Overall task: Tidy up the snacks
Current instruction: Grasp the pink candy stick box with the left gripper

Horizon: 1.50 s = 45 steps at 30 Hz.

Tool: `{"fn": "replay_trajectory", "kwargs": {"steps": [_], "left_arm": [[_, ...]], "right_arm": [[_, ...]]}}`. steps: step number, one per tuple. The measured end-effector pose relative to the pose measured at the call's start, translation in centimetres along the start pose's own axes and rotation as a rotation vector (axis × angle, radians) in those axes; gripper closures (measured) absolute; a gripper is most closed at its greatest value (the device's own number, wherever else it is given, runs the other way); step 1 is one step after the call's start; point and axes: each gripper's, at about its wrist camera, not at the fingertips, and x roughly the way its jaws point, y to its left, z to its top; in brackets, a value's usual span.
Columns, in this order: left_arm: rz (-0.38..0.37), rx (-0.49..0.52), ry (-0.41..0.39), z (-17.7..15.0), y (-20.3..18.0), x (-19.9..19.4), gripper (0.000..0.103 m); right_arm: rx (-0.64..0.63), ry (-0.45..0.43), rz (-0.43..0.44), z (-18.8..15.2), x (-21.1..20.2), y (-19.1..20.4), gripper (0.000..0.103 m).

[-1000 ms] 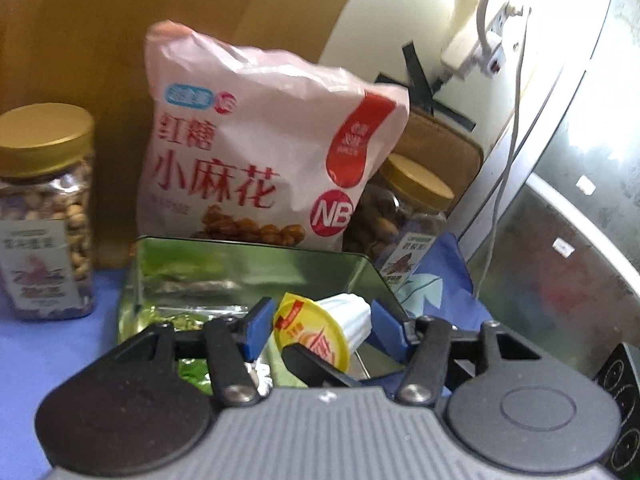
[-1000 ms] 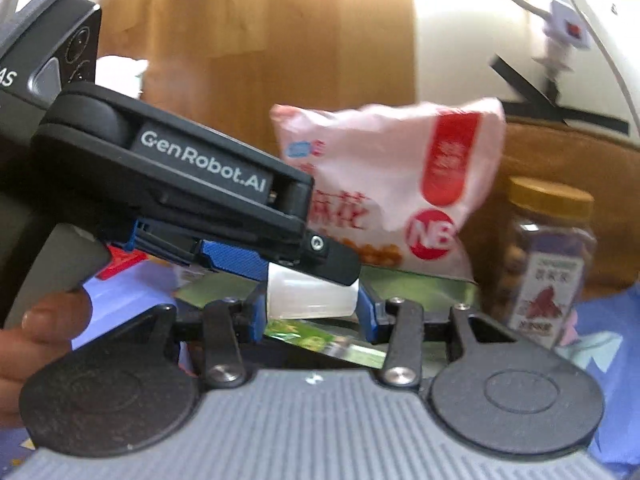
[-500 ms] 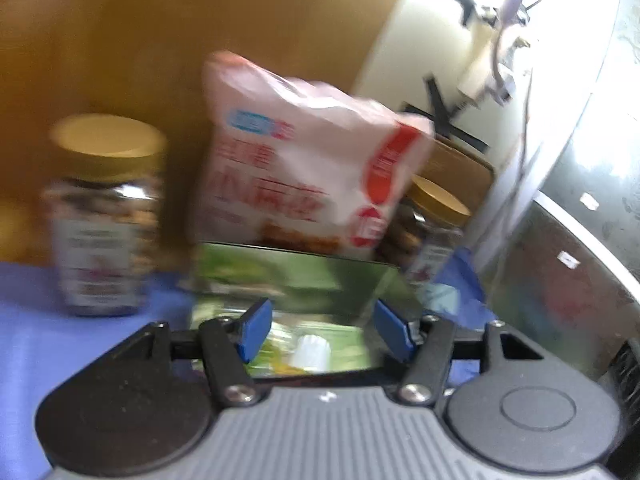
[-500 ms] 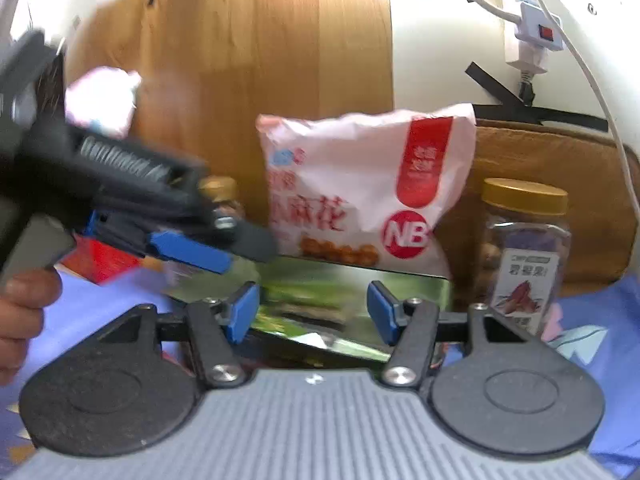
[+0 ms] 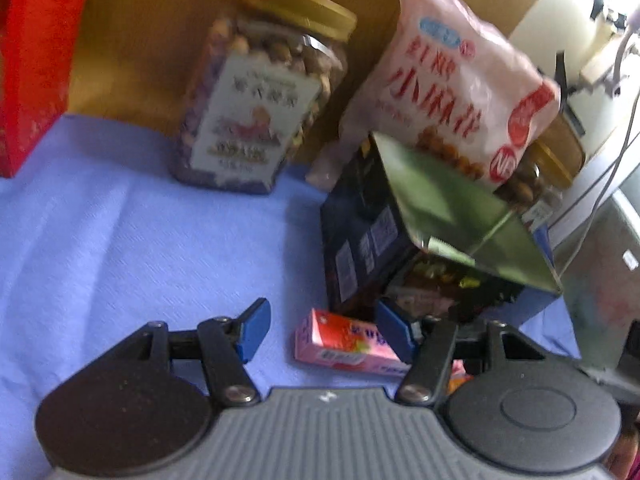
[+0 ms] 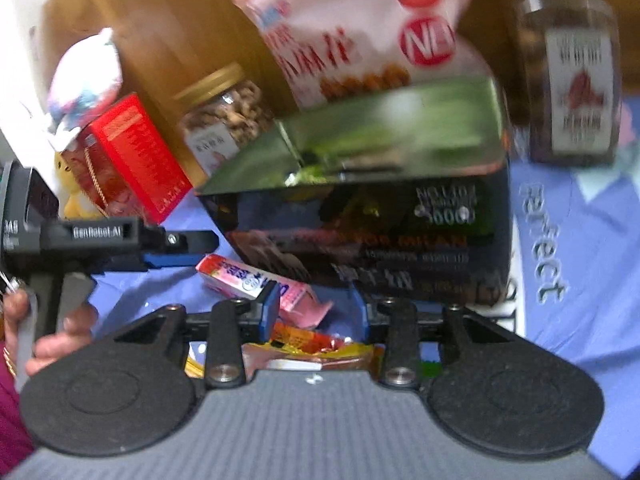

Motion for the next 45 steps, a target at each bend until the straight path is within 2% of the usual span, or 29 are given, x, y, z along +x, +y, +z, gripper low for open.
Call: {"fn": "replay_trajectory", "kwargs": {"steps": [4,5,7,10,14,21,26,29,32,35,42,45], "left_arm": [[0.009,0.046,-0.003,-0.7,-1.0,0.0,0.048],[0.016,0.049,0.0,-0.8,-1.2,0.0,0.049],[0.043,0.068,0.0,-1.2,-1.7,-0.2,0.049],[0.062,0.06,-0.002,-1.8,-1.9,-1.3,0.048],[0.067,0.043,-0.033,-3.5,-1.4,-4.1,0.048],[0.072,-0.041,-0.07,-7.1,0.7,-9.2,0.047],[0.132,-0.087,-0.108,-9.4,2.0,-12.0,0.047],[0.124,-0.116,-0.118,-10.2,2.9,-13.0,0.047],[0.121,-0.117,-0.129,-10.5,3.1,-13.5,0.046],[0.116,-0.117,-0.127,-10.8,3.2,-13.3,0.043],[0.096,-0.156,-0.128,-11.4,4.0,-14.1,0.043],[0.095,-0.142,-0.13,-11.6,3.9,-14.5,0.043]], "right_arm": [[0.054,0.055,0.057,-0.1,1.3,-0.1,0.068],[0.054,0.061,0.069,-0.1,1.4,0.2,0.073],[0.037,0.055,0.062,-0.2,1.5,1.0,0.077],[-0.034,0.03,0.04,-0.7,1.2,2.7,0.077],[-0.137,0.013,0.061,-1.6,0.5,4.7,0.076],[-0.398,0.007,0.061,-5.1,-0.6,10.3,0.076],[-0.523,0.024,0.084,-8.1,-0.7,13.5,0.075],[-0.606,0.004,0.041,-9.1,-0.2,14.8,0.072],[-0.619,-0.004,0.045,-9.3,0.2,15.1,0.062],[-0.629,-0.018,0.042,-9.5,0.2,15.2,0.058],[-0.612,-0.012,0.039,-9.3,0.1,15.0,0.058],[-0.609,-0.008,0.048,-9.3,0.3,15.0,0.057]]}}
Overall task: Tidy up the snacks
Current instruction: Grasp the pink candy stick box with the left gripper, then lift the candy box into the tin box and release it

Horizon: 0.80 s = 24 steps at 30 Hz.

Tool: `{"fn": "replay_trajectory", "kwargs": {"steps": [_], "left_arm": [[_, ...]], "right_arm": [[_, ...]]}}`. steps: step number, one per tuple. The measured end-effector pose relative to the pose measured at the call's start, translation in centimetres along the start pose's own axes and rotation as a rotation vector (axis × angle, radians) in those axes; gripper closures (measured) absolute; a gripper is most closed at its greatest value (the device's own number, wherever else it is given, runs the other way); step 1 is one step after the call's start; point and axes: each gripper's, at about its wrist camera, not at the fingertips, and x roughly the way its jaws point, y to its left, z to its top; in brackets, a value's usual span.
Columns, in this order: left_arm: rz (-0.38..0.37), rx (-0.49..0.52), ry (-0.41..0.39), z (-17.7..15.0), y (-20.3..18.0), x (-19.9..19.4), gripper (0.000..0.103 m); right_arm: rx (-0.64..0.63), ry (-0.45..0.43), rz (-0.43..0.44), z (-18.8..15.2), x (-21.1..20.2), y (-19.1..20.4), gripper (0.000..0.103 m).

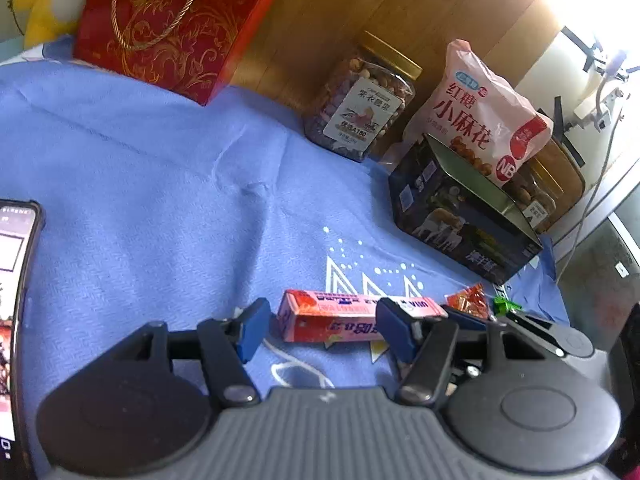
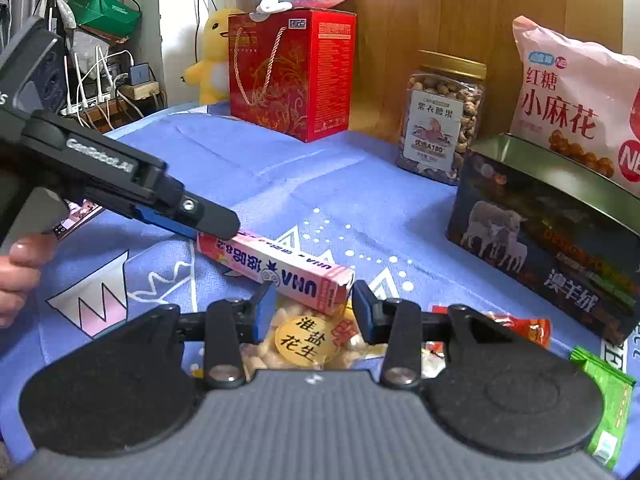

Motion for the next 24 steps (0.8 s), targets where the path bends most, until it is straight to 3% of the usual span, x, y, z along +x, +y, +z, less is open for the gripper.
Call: {"fn": "replay_trajectory", "kwargs": {"steps": [3,5,6,13,18,24], "left_arm": [[0.006,0.013,0.026,-0.4,-0.4,0.7,0.046],[0.035,0.048,0.018,-0.6,-1.2,0.9,0.046],[0.04,0.058,0.022,-0.6,-1.5,1.0,0.046],[-0.008,0.097,0.005,1.5,-4.5,1.4,0.046],[-0.048,0.191,-0.044,4.7,-9.0,2.5,0.045],[-0.096,0.314,-0.068,8.3,-15.4,6.6,0.046]], "right_arm": [[-0.001,0.001,0.005,-0.1,0.2,0.2,0.061],[-0.02,-0.015,-0.038,-0.1,0.0,0.4,0.076],[-0.021,-0.022,-0.052,-0.1,-0.2,0.2,0.078],[0.047,-0.128,-0.117,0.9,-2.7,-2.0,0.078],[0.083,-0.22,-0.213,1.8,-4.8,-4.9,0.077],[0.168,-0.301,-0.34,2.3,-6.7,-10.1,0.077]]}}
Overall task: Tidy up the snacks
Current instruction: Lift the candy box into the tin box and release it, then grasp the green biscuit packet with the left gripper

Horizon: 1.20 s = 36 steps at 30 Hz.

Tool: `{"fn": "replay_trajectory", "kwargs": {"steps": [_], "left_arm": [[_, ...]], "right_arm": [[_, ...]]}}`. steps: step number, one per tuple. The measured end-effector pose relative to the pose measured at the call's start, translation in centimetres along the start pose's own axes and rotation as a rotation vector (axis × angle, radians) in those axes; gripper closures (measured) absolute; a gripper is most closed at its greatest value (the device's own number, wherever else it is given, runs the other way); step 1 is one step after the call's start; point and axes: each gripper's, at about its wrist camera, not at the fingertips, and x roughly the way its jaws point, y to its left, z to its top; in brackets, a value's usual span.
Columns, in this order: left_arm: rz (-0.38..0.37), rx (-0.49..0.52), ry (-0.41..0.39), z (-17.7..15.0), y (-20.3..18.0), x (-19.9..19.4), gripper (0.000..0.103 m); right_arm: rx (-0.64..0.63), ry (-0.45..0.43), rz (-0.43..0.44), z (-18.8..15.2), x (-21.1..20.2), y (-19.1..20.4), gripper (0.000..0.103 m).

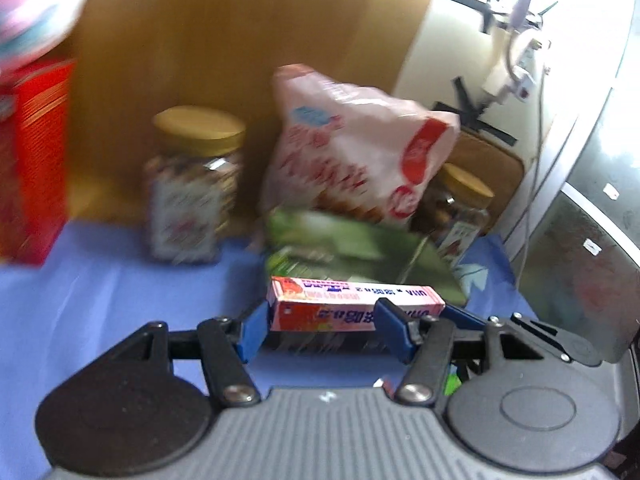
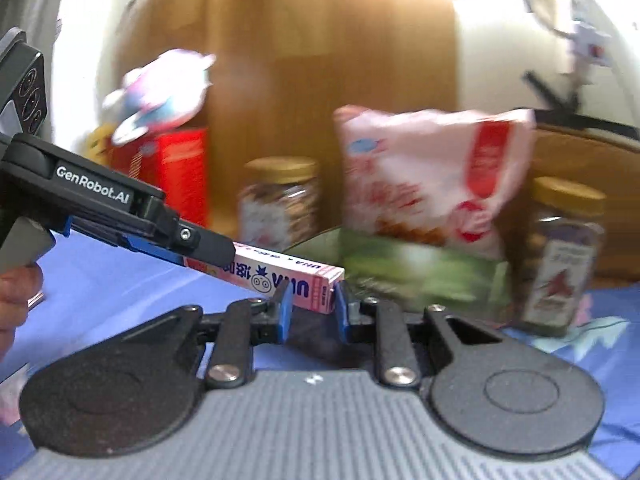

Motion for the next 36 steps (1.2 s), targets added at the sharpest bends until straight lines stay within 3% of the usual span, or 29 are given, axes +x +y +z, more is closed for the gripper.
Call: {"fn": "replay_trajectory", "kwargs": {"steps": [6,12,14,17,22,27,33,36], "left_arm": [[-0.032,0.038,0.058,2.2,-2.3,6.5,0.046],[-0.024,0.013,0.118,1.6,-2.4,10.6,0.045],[-0.01,0.02,0.108,1.4,-2.5,10.8,0.045],[-0.011,0.033,0.101,1.3,-2.7,10.7,0.044],[-0.039,0.023,0.057,1.4,-2.8,8.3,0.044],[-0.114,0.024,0.046,-0.3,-2.5,5.0,0.044],[-0.25,-0.021,0.205,-3.3,-3.6,6.3,0.043],[-0.297,-0.014,0.289,-4.3,-5.3,7.9,0.044]], "right_arm": [[0.048,-0.021,-0.111,-0.5,0.9,-4.5,0.077],[0.072,0.024,-0.143,-1.9,2.5,-6.0,0.073],[0.09,0.026,-0.139,-2.1,2.6,-6.3,0.068],[0.106,0.005,-0.142,-2.2,2.3,-6.6,0.053],[0.151,-0.036,-0.145,-1.9,0.9,-7.3,0.053],[0.297,-0.047,-0.097,-1.9,-1.9,-9.3,0.053],[0.48,0.073,-0.026,-5.6,-4.4,-11.4,0.053],[0.461,0.134,-0.033,-7.7,-5.6,-10.8,0.053]]}}
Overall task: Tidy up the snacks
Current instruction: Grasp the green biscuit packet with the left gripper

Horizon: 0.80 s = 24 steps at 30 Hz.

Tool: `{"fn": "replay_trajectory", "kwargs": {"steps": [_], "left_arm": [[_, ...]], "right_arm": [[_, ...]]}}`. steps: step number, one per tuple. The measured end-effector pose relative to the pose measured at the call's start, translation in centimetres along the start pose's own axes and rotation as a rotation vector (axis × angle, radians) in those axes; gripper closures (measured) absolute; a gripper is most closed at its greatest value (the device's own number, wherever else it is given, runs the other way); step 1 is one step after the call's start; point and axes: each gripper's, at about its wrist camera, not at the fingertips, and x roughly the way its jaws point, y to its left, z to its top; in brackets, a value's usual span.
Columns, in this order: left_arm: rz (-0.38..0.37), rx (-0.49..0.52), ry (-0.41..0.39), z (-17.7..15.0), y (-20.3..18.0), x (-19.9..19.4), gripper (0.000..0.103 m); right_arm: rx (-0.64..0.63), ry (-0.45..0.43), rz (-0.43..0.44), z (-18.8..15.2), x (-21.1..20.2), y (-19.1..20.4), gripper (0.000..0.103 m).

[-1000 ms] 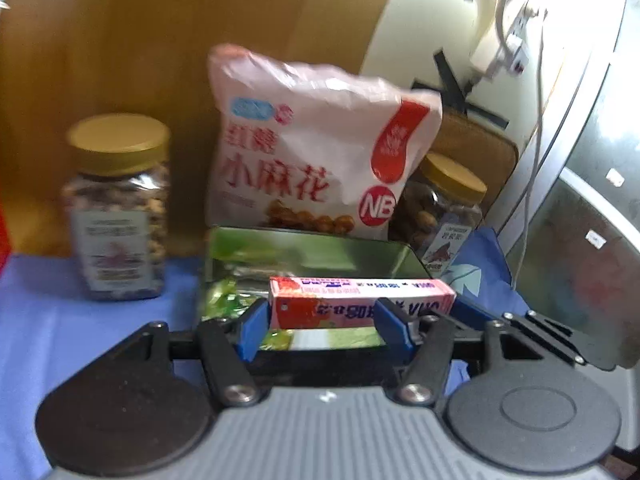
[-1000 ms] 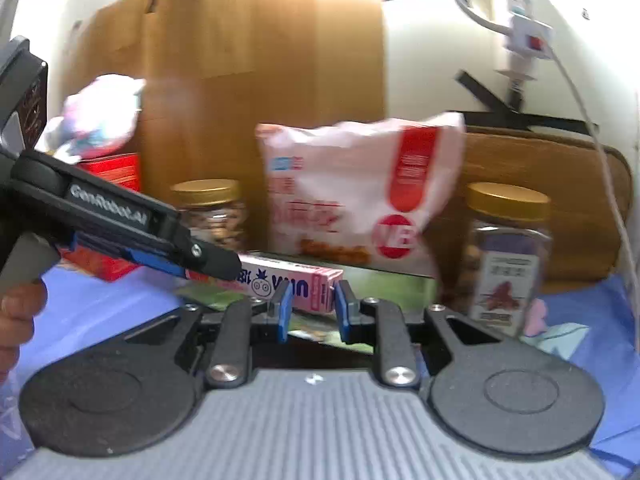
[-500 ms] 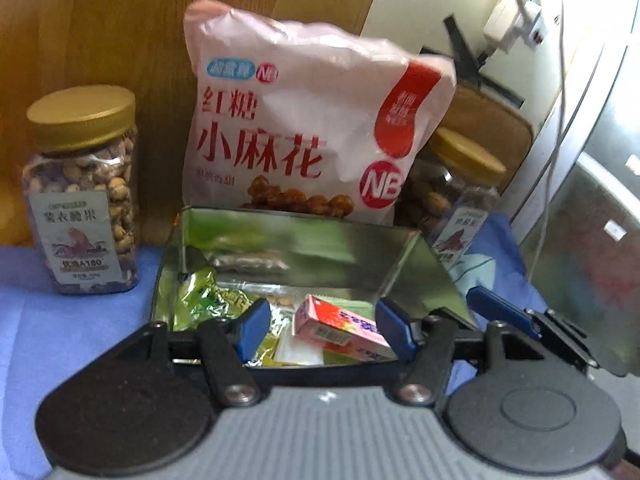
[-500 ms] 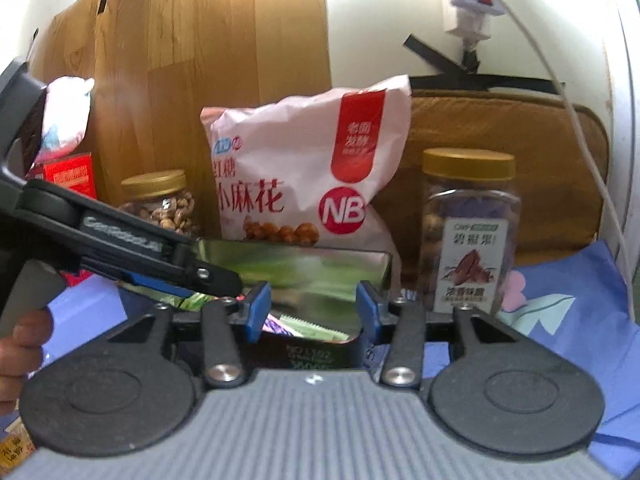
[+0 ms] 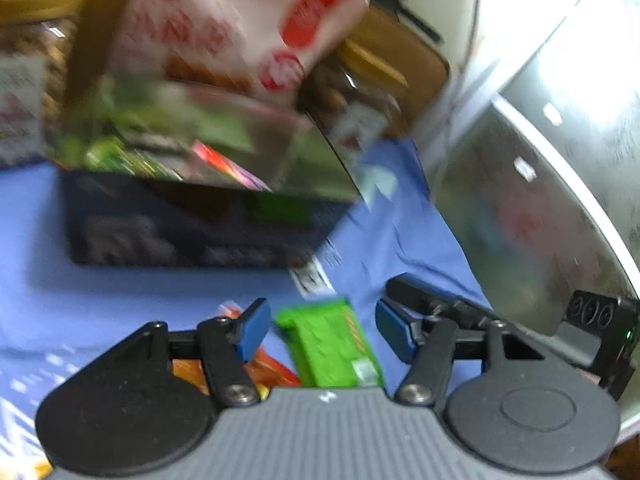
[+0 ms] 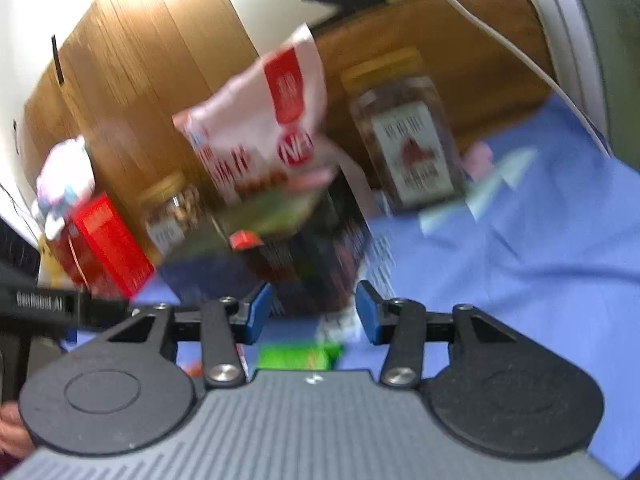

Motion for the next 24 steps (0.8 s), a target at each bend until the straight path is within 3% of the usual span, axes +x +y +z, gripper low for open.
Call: {"fn": "replay_trajectory", "kwargs": {"steps": [3,8,16,20,21,22,24], "left_arm": [[-0.004,0.024,0.053,-0.5,-1.1,1.7,0.043],[0.068,0.023,0.101,-1.0,-1.4,3.9,0.043],[0.13,0.093,0.117,-1.7,-2.8,4.9,0.044],[0.148,0.104,0.1,-2.0,-3.3,4.8,0.047],[0.157,0.101,0.091,-2.0,-3.3,4.6,0.047],[0.156,0.102,0.08,-2.0,-3.4,4.1,0.047],[0.137,0.092,0.064,-1.9,-3.4,3.2,0.047]], "right_arm": [[-0.119,0.038,0.03,-2.0,-0.6,0.6,0.053],[-0.324,0.075,-0.007,-4.0,-0.7,3.0,0.049],[-0.445,0.117,0.005,-5.3,0.4,4.3,0.045],[-0.484,0.095,-0.021,-5.6,0.2,5.0,0.052],[-0.488,0.075,-0.036,-5.7,0.0,5.1,0.061],[-0.487,0.059,-0.056,-5.8,-0.1,5.2,0.077],[-0.474,0.023,-0.055,-5.6,-0.5,5.1,0.079]]}}
